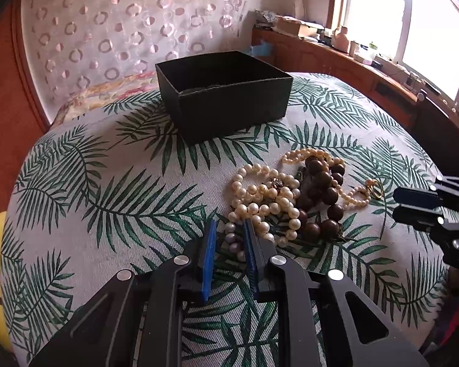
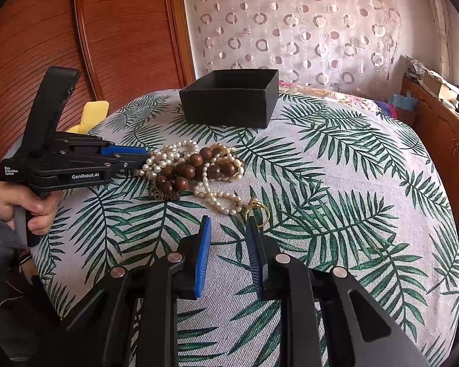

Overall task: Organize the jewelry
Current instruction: 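Move both tools back to the pearl and wooden bead pile, then grasp the pearl necklace with the left tool and lift it over the black box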

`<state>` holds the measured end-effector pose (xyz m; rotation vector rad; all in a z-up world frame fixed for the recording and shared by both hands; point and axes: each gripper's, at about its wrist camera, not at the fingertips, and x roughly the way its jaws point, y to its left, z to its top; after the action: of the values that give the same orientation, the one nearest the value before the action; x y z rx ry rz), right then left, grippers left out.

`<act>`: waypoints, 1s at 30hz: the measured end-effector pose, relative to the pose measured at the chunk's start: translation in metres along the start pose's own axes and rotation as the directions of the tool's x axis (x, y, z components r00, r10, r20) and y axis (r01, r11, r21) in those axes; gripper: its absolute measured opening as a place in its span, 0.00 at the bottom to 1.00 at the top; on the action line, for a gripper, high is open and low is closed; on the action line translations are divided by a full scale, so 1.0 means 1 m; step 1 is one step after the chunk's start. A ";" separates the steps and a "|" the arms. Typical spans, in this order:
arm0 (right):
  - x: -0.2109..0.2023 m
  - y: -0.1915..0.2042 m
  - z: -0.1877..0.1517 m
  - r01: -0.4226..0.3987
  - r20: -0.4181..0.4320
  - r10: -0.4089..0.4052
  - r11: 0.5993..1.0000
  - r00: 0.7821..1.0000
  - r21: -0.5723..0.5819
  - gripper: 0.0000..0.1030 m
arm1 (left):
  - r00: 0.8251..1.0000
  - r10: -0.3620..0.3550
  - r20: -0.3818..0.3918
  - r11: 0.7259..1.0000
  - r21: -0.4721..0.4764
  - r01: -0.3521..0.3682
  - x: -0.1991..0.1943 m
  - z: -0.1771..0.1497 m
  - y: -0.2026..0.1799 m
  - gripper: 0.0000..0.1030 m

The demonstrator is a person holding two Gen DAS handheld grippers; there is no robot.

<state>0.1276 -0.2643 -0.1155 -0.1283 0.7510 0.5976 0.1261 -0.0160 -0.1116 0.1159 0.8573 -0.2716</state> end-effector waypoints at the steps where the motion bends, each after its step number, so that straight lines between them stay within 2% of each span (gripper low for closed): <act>1: 0.000 0.000 0.000 0.000 0.000 0.000 1.000 1.000 0.001 0.25 | 1.000 -0.003 0.001 1.000 0.004 0.003 0.000 0.000 0.000 0.07; 5: 0.000 0.000 0.000 0.000 0.000 0.000 1.000 1.000 -0.001 0.25 | 0.999 -0.019 0.026 1.000 -0.016 0.020 -0.010 -0.002 0.005 0.06; 8: 0.000 0.000 -0.001 0.001 -0.002 -0.001 1.000 1.000 0.000 0.25 | 0.996 -0.039 0.081 0.997 -0.059 0.044 -0.028 -0.002 0.012 0.06; 12: 0.001 0.000 -0.001 0.002 -0.002 -0.002 1.000 1.000 -0.001 0.25 | 0.986 -0.055 0.157 0.994 -0.084 0.069 -0.058 0.002 0.017 0.06; 20: 0.002 0.002 0.001 0.004 -0.012 -0.005 1.000 1.000 -0.015 0.25 | 0.961 -0.039 0.275 0.995 -0.077 0.063 -0.107 0.013 0.013 0.06; 30: 0.015 0.018 0.022 -0.011 -0.056 0.004 0.993 0.998 -0.115 0.25 | 0.940 -0.044 0.337 0.993 -0.092 0.080 -0.133 0.010 0.015 0.06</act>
<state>0.1395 -0.2351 -0.1074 -0.2500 0.7709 0.6470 0.0554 0.0217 -0.0044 -0.0549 0.5347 -0.2952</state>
